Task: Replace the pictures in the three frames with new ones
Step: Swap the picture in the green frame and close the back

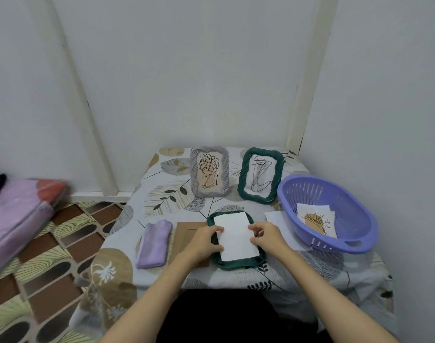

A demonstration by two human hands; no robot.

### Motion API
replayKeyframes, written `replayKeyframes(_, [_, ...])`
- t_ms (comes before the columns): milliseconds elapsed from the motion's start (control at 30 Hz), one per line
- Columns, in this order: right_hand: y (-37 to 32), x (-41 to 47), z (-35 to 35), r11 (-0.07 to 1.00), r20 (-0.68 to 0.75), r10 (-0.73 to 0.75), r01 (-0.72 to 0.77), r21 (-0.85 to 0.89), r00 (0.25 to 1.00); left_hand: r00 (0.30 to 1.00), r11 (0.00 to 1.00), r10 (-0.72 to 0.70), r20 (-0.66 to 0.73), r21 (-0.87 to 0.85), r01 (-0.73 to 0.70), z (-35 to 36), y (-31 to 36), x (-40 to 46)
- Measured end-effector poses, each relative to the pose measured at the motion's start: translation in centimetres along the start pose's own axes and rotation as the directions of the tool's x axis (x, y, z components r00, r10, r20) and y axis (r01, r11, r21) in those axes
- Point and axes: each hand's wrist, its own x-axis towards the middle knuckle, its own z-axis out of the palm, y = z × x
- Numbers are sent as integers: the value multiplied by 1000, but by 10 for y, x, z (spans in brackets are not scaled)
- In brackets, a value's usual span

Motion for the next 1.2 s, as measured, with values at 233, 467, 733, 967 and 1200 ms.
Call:
replayKeyframes(233, [3,1,3,998,-4,-19,18,-57,1000,1000,999,-10,28,41,9,1,-2,-1])
replayKeyframes(467, [7,-2,2,997,21,12,-10,-81,1000,997,998,-50,62,30,48,0,-9,-5])
replayKeyframes(733, [9,-5,6,995,97,6,4,-100,995,993,999,-40,108,33,36,-6,-16,-6])
replayKeyframes(967, [11,-13,12,985,45,13,-5,-175,999,995,1000,-17,99,22,15,-4,-19,-8])
replayKeyframes(1200, [12,-21,20,977,9,49,-46,-208,999,996,1000,-7,85,7,6,-2,-22,-9])
